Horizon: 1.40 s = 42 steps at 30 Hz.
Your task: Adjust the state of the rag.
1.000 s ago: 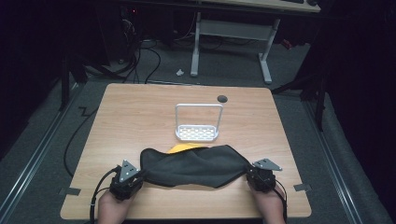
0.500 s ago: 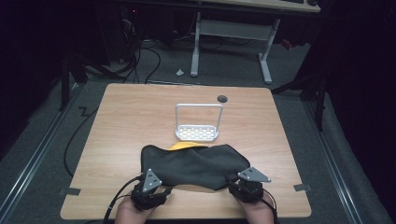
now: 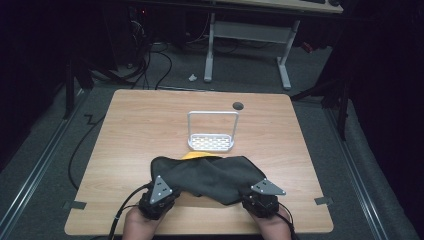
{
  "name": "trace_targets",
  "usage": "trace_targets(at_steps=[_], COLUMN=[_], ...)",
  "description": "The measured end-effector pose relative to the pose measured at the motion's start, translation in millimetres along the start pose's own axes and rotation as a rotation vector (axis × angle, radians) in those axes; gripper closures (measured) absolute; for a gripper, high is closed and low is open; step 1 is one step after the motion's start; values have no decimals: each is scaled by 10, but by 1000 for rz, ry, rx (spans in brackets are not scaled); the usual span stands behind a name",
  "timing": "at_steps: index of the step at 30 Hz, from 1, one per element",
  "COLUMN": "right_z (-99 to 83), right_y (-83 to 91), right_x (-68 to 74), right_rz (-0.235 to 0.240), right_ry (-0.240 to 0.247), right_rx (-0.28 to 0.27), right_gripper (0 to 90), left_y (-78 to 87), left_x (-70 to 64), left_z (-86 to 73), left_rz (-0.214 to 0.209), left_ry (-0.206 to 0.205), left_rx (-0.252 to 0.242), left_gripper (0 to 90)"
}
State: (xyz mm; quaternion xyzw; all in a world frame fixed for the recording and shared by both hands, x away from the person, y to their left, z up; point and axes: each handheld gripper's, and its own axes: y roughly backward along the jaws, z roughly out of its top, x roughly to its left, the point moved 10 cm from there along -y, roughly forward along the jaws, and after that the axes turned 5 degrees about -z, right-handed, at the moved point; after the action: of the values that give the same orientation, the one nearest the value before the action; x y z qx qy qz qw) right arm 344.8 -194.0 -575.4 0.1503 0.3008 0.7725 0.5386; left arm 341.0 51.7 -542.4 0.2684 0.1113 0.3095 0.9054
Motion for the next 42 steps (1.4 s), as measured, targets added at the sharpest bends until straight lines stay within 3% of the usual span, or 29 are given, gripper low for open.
trace_targets(at_steps=[2,6,8,11,12,13,14,15,18,21,22,24,25,27,29,31,33,35,37,38,40,41,42], right_z=[-17,-70,-151,-147,-147,-156,-161,-167,-188,-174,-155,-119,-119,-117,-159,-218,-235,-303,-399,-399,-432,-432,-338], right_y=[-16,-70,-149,-169,-169,-164,-157,-144,-101,-68,-60,-53,-53,-76,-116,-76,-44,50,187,187,301,301,323], right_x=[-4,-19,-56,-154,-154,-220,-243,-256,-258,-250,-259,-269,-269,-279,-280,-245,-221,-148,-48,-48,48,48,46], right_rz=[0,2,-8,-24,-24,-41,-38,-39,-33,-32,-35,-42,-42,-52,-57,-46,-35,-20,5,5,30,30,19], right_ry=[-3,2,-1,-28,-28,-45,-52,-58,-49,-43,-42,-48,-48,-42,-41,-47,-50,-44,-47,-47,-56,-56,-53], right_rx=[9,38,85,81,81,84,84,83,89,79,67,47,47,50,78,102,111,123,128,128,119,119,88], right_gripper=[566,572,580,584,584,584,585,587,591,590,590,601,601,613,628,637,637,635,632,632,616,616,614], left_y=[149,277,314,325,325,312,312,330,383,544,532,434,434,259,59,-80,-110,-155,-166,-166,-142,-142,-118], left_x=[45,166,279,491,491,550,550,602,669,768,742,621,621,418,213,119,110,131,282,282,574,574,664], left_z=[79,95,38,-180,-180,-293,-293,-325,-309,-258,-252,-247,-247,-283,-366,-445,-467,-515,-509,-509,-523,-523,-537], left_rz=[3,10,20,22,22,5,5,18,53,90,70,28,28,-37,-82,-72,-79,-73,-36,-36,63,63,94], left_ry=[9,41,67,141,141,200,200,242,254,277,282,270,270,249,213,167,174,162,171,171,185,185,205], left_rx=[-39,-62,-50,12,12,50,50,44,27,-40,-44,-30,-30,14,90,152,161,179,160,160,143,143,145], left_gripper=[853,850,845,837,827,808,789,768,713,706,707,702,697,694,691,680,676,677,684,688,690,689,673])
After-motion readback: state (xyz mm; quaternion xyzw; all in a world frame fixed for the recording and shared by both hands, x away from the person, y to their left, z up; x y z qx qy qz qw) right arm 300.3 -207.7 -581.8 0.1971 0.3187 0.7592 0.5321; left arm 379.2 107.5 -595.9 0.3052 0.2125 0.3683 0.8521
